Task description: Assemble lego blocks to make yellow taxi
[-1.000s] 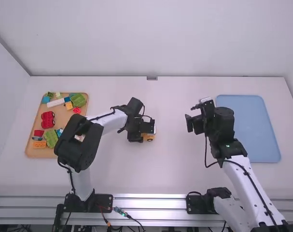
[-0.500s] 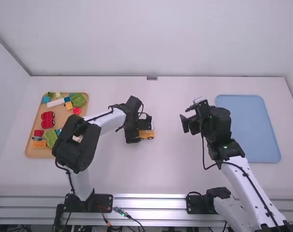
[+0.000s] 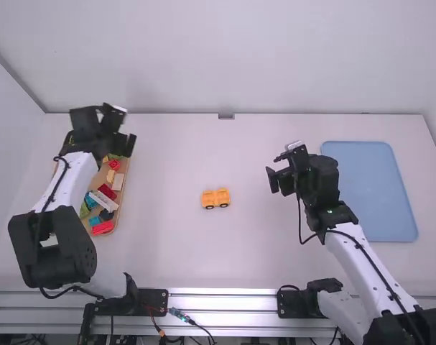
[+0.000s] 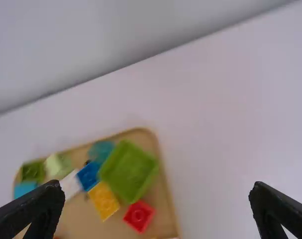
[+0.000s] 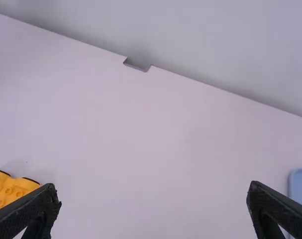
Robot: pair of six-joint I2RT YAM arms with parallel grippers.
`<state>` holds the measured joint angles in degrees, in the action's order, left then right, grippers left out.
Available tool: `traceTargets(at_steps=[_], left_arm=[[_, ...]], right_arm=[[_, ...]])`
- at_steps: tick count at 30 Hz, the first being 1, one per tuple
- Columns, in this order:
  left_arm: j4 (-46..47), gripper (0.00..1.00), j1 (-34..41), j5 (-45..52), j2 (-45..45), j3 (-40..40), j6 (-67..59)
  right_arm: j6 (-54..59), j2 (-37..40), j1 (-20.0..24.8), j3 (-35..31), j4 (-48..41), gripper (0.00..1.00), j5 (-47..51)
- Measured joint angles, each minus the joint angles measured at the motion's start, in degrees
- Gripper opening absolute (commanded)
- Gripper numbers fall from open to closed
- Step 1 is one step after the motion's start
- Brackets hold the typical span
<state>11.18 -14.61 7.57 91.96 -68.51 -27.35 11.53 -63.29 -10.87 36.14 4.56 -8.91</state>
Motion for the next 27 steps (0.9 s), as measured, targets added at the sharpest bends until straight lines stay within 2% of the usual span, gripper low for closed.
traceTargets(at_steps=[3,8,11,18,23,27], left_arm=[[-2.4,0.93,-4.72,-0.42,1.44,0.0,8.02],[1.9,0.99,-6.67,-4.31,6.88,-3.06,17.14],[7.17,1.0,-6.64,-7.78,12.11,-8.79,21.24],[24.83,0.99,-6.67,-11.65,26.16,-29.2,28.61],[32.09,0.9,-7.17,-12.0,34.16,-38.84,31.52],[34.51,0.78,-8.46,-9.44,37.7,-41.77,32.52]], right_arm=[[-0.52,-0.09,0.0,0.0,0.26,0.99,-0.04],[-1.68,-0.09,0.0,0.0,0.42,0.99,-0.15],[-2.03,-0.09,0.0,-0.02,0.35,0.99,-0.11],[-2.16,-0.09,0.02,-0.02,-0.72,0.99,0.04],[-2.23,-0.09,2.03,-0.02,-0.9,0.99,-0.11],[-2.29,-0.09,3.76,-0.02,-0.92,0.99,-0.13]])
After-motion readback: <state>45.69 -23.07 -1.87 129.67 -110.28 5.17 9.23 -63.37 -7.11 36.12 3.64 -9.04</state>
